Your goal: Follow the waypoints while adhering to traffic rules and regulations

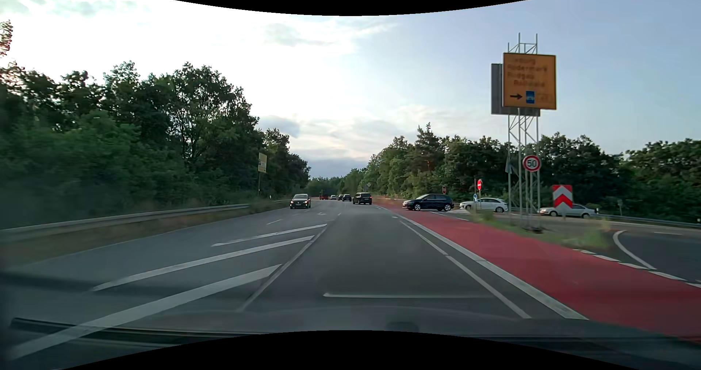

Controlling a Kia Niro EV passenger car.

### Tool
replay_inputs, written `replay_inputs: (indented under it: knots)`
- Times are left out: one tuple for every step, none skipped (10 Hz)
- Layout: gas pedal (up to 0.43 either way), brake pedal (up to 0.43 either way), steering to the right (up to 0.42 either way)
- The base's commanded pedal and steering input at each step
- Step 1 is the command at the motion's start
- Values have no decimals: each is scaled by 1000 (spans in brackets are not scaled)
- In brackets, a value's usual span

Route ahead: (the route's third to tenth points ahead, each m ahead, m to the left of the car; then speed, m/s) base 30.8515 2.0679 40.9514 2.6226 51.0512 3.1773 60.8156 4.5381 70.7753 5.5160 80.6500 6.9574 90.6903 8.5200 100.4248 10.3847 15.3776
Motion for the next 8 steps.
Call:
replay_inputs:
  knots:
    - [87, 0, -14]
    - [87, 0, -13]
    - [87, 0, -13]
    - [87, 0, -12]
    - [67, 0, -12]
    - [59, 0, -12]
    - [47, 0, -11]
    - [28, 0, -11]
